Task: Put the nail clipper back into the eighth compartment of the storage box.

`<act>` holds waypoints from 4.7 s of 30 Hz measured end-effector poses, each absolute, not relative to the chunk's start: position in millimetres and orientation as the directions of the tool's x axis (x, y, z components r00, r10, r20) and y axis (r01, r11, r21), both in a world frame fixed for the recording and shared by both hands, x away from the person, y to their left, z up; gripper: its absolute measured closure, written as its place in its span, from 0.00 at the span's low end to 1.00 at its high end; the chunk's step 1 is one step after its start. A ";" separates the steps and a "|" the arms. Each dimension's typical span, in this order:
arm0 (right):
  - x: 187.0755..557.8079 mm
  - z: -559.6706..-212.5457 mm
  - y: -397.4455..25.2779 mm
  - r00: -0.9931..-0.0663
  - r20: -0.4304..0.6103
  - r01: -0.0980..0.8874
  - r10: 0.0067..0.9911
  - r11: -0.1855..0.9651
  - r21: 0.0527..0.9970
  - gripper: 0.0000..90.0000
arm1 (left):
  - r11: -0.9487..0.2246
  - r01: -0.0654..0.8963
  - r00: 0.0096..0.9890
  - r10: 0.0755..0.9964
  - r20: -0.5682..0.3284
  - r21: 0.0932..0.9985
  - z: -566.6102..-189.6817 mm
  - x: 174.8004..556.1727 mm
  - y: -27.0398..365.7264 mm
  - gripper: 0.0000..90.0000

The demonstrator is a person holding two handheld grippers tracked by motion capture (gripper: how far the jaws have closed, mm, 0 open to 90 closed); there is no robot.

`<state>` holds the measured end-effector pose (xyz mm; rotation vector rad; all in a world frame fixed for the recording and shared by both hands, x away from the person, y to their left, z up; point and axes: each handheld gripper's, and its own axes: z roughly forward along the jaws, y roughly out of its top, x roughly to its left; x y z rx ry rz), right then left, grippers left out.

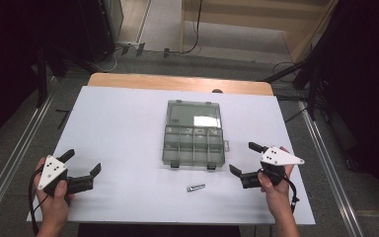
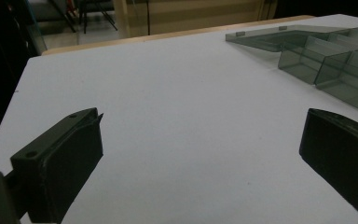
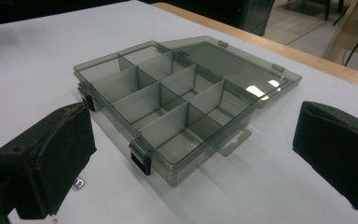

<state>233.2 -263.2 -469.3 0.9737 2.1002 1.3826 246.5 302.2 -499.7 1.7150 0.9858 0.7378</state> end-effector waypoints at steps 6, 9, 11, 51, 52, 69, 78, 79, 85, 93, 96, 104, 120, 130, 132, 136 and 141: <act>242.5 -466.7 -251.7 -0.691 0.011 0.312 0.722 0.284 0.906 0.00 | -0.185 0.273 0.487 0.873 0.030 0.944 -499.7 246.5 302.2 0.00; 247.1 -464.0 -245.8 -0.710 -0.001 0.305 0.704 0.309 0.901 0.00 | -0.186 0.273 0.488 0.872 0.030 0.944 -499.6 246.3 302.2 0.00; 249.2 -463.0 -243.3 -0.716 0.002 0.304 0.698 0.310 0.901 0.00 | -0.186 0.272 0.489 0.872 0.031 0.944 -499.6 246.3 302.1 0.00; 257.3 -465.5 -196.1 -0.866 -0.027 0.258 0.500 0.493 0.831 0.00 | -0.196 0.269 0.507 0.861 0.035 0.943 -499.5 245.8 301.5 0.00; 257.3 -466.1 -194.6 -0.870 -0.030 0.257 0.492 0.504 0.825 0.00 | -0.196 0.269 0.507 0.861 0.034 0.943 -499.5 245.8 301.5 0.00; 252.7 -477.5 -165.1 -0.929 -0.050 0.209 0.367 0.631 0.747 0.08 | -0.203 0.267 0.512 0.858 0.040 0.942 -499.6 245.6 300.5 0.00; 251.5 -481.5 -156.7 -0.950 -0.060 0.171 0.306 0.672 0.721 0.21 | -0.204 0.266 0.513 0.858 0.041 0.942 -499.6 245.5 300.3 0.00; 251.6 -482.0 -156.0 -0.952 -0.057 0.171 0.302 0.674 0.718 0.23 | -0.203 0.267 0.513 0.858 0.040 0.942 -499.6 245.6 300.4 0.00; 251.5 -485.5 -150.7 -0.965 -0.033 0.167 0.261 0.705 0.689 0.43 | -0.205 0.266 0.514 0.857 0.041 0.942 -499.6 245.7 300.2 0.00; 255.1 -486.8 -147.2 -0.962 -0.015 0.192 0.272 0.714 0.673 0.62 | -0.208 0.267 0.517 0.855 0.042 0.941 -499.7 245.7 299.9 0.00; 255.0 -486.7 -147.6 -0.961 0.006 0.206 0.277 0.701 0.683 0.64 | -0.209 0.269 0.518 0.854 0.042 0.940 -499.8 245.7 299.8 0.00; 253.2 -491.7 -142.3 -0.970 0.005 0.187 0.242 0.737 0.649 0.70 | -0.216 0.269 0.518 0.854 0.048 0.939 -499.9 245.8 299.1 0.00; 256.7 -502.8 -137.3 -0.979 0.022 0.170 0.201 0.763 0.623 0.78 | -0.218 0.270 0.521 0.852 0.048 0.938 -500.1 246.1 298.8 0.00; 259.0 -509.6 -136.0 -0.979 0.032 0.177 0.202 0.758 0.628 0.84 | -0.218 0.271 0.521 0.852 0.047 0.938 -500.2 246.2 298.7 0.00; 258.0 -510.0 -135.9 -0.976 0.031 0.188 0.216 0.756 0.628 0.86 | -0.219 0.271 0.521 0.852 0.048 0.937 -500.3 246.3 298.6 0.00; 256.6 -512.3 -137.7 -0.974 0.023 0.187 0.226 0.741 0.645 0.89 | -0.220 0.272 0.521 0.852 0.049 0.937 -500.3 246.3 298.5 0.00; 255.6 -511.7 -136.7 -0.969 0.029 0.205 0.244 0.740 0.641 0.90 | -0.219 0.275 0.518 0.854 0.048 0.936 -500.4 246.6 298.4 0.00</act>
